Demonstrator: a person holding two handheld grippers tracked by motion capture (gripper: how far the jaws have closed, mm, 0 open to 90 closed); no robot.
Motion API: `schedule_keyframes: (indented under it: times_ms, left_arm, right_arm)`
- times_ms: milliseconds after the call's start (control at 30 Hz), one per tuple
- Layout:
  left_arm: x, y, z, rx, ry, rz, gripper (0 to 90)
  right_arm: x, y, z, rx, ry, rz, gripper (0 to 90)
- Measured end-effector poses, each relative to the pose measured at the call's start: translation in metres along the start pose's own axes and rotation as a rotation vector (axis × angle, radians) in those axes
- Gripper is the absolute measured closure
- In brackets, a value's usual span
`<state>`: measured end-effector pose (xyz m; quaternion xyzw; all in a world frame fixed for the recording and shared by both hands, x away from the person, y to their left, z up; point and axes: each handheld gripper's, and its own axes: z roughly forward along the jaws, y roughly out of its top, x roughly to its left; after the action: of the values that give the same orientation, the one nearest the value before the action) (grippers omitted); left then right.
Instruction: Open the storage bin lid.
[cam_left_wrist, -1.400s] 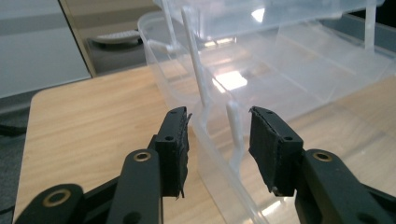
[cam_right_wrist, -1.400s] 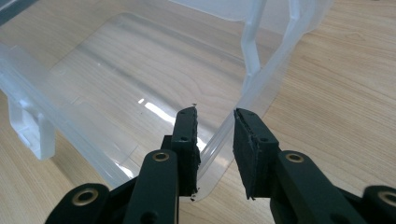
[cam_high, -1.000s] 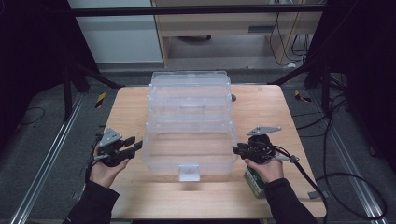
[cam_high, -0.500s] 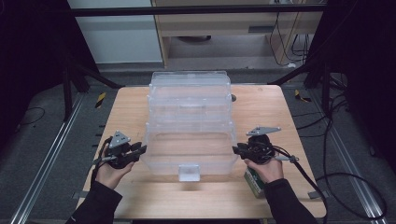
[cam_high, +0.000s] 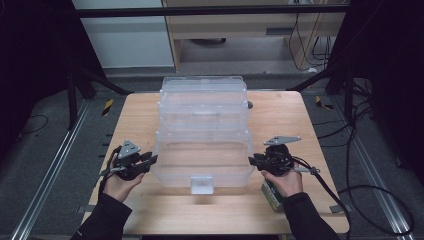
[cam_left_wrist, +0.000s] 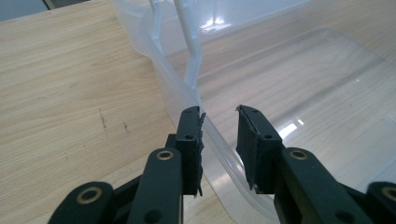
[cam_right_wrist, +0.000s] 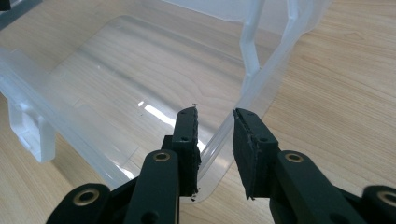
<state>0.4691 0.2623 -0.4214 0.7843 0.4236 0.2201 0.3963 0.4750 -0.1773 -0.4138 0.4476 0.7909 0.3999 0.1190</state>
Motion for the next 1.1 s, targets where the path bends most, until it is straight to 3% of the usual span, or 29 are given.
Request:
schedule_keyframes:
  times_ms: [133, 400, 567, 700, 867, 933, 1100]
  left_arm:
    - [0.001, -0.002, -0.003, -0.005, -0.006, 0.007, 65.9]
    - [0.005, 0.0, -0.017, -0.056, -0.002, -0.002, 59.8]
    - [0.018, -0.001, -0.025, -0.087, 0.064, -0.006, 54.5]
    - [0.031, -0.004, -0.026, -0.111, 0.107, -0.033, 47.9]
    - [0.045, -0.008, -0.026, -0.122, 0.135, -0.08, 43.2]
    - [0.049, -0.009, -0.027, -0.117, 0.156, -0.077, 41.6]
    - [0.055, -0.012, -0.026, -0.112, 0.163, -0.082, 39.0]
  right_arm:
    - [-0.001, 0.002, -0.001, -0.004, 0.001, 0.001, 69.8]
    - [-0.008, 0.006, -0.019, -0.07, -0.011, -0.018, 64.2]
    - [-0.012, 0.009, -0.031, -0.085, -0.037, -0.018, 61.7]
    - [-0.015, 0.013, -0.04, -0.082, -0.065, -0.035, 57.8]
    - [-0.018, 0.018, -0.052, -0.068, -0.065, -0.021, 51.1]
    - [-0.018, 0.019, -0.056, -0.036, -0.074, -0.036, 48.1]
    - [-0.018, 0.017, -0.064, 0.008, -0.097, -0.065, 41.4]
